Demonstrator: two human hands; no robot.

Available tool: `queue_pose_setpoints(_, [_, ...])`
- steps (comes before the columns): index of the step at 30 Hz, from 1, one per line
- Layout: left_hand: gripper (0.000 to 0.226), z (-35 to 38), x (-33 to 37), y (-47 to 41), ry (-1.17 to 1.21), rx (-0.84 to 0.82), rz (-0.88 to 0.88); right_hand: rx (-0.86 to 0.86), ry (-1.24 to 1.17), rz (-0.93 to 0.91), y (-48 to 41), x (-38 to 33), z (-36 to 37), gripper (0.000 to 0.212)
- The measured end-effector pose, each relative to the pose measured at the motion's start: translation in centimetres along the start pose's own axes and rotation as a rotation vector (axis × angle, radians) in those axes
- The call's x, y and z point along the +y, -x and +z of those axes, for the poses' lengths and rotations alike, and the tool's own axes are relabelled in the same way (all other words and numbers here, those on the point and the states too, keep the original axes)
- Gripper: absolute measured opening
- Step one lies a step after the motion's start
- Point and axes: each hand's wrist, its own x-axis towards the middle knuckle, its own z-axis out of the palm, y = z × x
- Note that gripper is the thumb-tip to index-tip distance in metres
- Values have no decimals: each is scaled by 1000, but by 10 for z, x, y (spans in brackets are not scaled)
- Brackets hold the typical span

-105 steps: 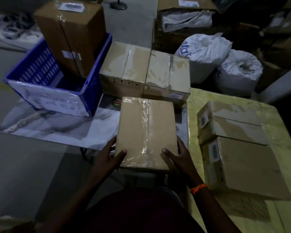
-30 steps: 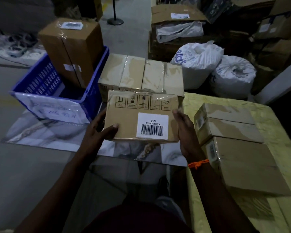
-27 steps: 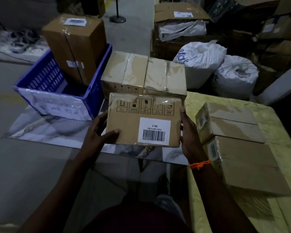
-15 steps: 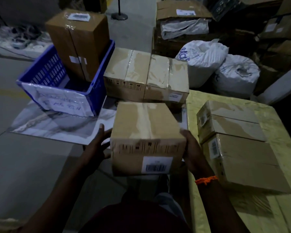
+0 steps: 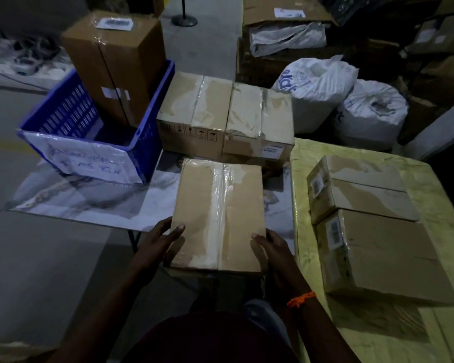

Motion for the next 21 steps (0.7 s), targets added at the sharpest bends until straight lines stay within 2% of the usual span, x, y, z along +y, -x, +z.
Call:
queue_pose_setpoints(4, [45, 3, 2, -17, -48, 80, -2, 18, 75, -60, -13, -7, -2, 31])
queue_pose_setpoints(7, [44, 9, 19, -39, -227, 108, 55, 82, 159, -155, -30, -20, 5, 38])
queue_pose_setpoints(10, [56, 16, 42, -68, -343, 67, 115, 107, 233, -240, -47, -47, 16, 36])
queue_pose_setpoints(14, [77, 22, 55, -101, -353, 93, 51, 50, 248, -232, -68, -76, 26, 36])
queue_pose_setpoints(16, [71, 32, 65, -97, -321, 104, 69, 60, 254, -216, -75, -81, 25, 38])
queue_pose_setpoints(18, [54, 41, 74, -85, -310, 113, 135, 83, 246, -233, -73, -84, 21, 43])
queue_pose_setpoints(21, [56, 45, 79, -73, -262, 143, 248, 151, 206, -299, -62, -92, 13, 47])
